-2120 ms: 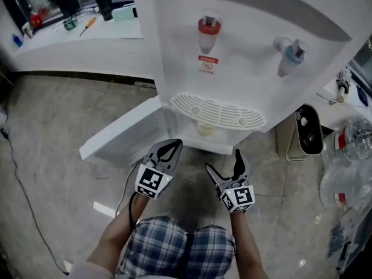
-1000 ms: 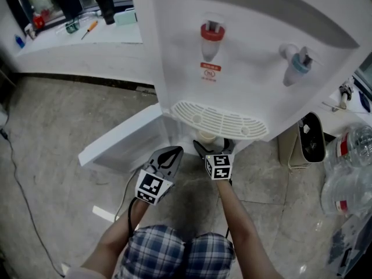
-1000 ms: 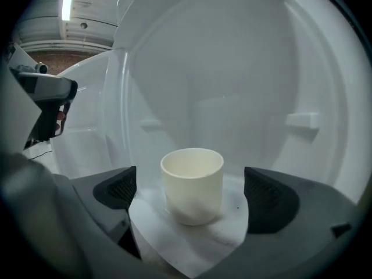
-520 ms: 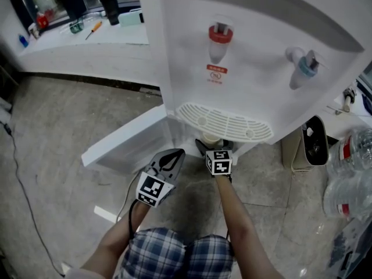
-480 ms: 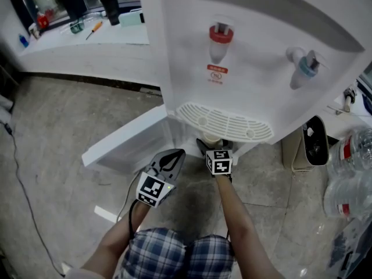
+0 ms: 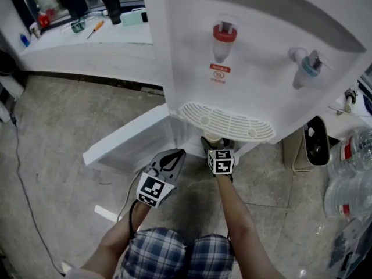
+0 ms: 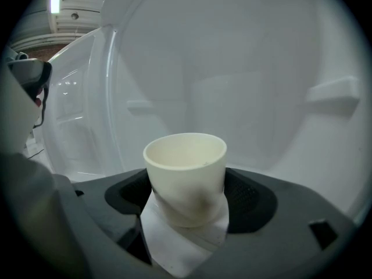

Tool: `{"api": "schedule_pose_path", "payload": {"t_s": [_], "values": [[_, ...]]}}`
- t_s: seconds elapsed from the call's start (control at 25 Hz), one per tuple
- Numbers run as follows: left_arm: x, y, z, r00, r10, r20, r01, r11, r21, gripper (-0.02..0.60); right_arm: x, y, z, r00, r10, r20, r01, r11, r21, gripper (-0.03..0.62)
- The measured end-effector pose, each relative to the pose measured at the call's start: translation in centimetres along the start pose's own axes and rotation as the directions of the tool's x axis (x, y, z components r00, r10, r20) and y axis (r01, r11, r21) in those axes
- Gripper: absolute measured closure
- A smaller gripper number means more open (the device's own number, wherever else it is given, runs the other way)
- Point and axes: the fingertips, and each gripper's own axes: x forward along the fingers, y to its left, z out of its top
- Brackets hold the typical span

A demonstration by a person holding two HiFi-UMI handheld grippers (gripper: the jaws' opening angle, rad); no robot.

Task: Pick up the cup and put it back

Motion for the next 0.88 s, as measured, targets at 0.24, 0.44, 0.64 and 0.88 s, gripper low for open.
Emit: {"api": "schedule_pose_path", "payload": {"t_s": [0.24, 0.44, 0.64, 0.88], "values": [[-0.2, -0.1, 0.1, 1.0, 0.001, 0.001, -0.001, 1.0, -0.002, 0.557, -1.6, 0.2, 1.1, 0.999, 0.011, 0.037, -0.011, 1.0, -0.013, 0.191], [0.1, -0.4, 0.2, 1.0, 0.0, 0.0, 0.0, 1.0, 0.003, 0.557, -5.4, 2.1, 2.4, 0.996, 0.067, 0.066, -0.063, 0.996, -0.059, 0.191], [0.6, -0.8, 0.1, 1.0, -0.001, 0.0, 0.001, 1.0, 0.0, 0.557, -11.3, 4.4, 3.5, 0.985, 0.133, 0.113, -0.122, 0.987, -0.103, 0.191], [1.0, -1.1, 0.1, 1.0, -0.006, -0.002, 0.006, 1.0, 0.002, 0.557, -18.5, 5.1, 4.1, 0.976, 0.142, 0.167, -0.129, 0.988, -0.085, 0.191]]}}
